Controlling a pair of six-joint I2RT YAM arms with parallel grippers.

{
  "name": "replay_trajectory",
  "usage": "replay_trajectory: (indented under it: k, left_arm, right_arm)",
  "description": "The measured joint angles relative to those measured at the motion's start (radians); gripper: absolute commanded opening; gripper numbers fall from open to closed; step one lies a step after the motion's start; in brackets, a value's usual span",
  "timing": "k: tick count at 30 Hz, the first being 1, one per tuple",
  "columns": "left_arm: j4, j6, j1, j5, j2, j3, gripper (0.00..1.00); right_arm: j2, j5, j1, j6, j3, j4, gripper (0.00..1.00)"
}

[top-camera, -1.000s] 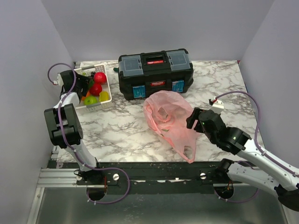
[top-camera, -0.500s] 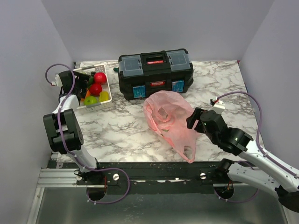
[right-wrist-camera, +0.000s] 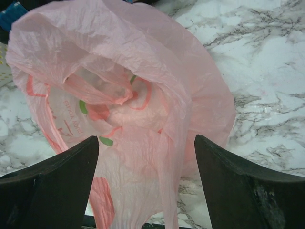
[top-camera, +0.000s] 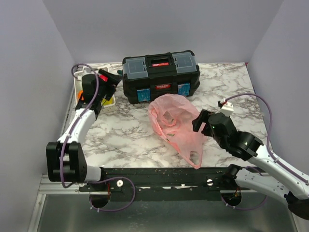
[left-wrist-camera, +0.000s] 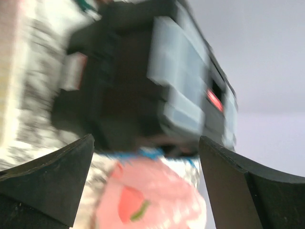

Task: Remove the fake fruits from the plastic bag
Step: Reset both arms

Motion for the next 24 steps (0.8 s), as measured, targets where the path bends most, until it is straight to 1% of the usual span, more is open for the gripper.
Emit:
replay_trajectory:
  k: [2,7,10,13,16,24]
  left_arm:
    - [-0.002,0.033,-0.096,0.015,-0.063,0.002,0.89]
    - [-0.015,0.133,-0.238,0.034,-0.195,0.017,0.88]
    - [-0.024,0.251,-0.345,0.033,-0.295,0.031,0.88]
    - [-0.026,0.347,-0.425,0.040,-0.393,0.032,0.88]
    - [-0.026,0.441,-0.452,0.040,-0.516,0.032,0.89]
    - [0.029,0.565,-0.455,0.038,-0.737,0.032,0.91]
  right_arm:
    - [0.000,0.003,0.000,-0.007,0.022,-0.003,0.86]
    - [-0.015,0.023,0.000,-0.031,0.093,-0.019,0.89]
    - [-0.040,0.035,0.000,-0.052,0.138,-0.027,0.90]
    - [-0.058,0.047,0.000,-0.080,0.195,-0.035,0.91]
    - [-0.074,0.056,0.000,-0.119,0.248,-0.035,0.92]
    - [-0.150,0.065,0.000,-0.233,0.333,-0.018,0.98]
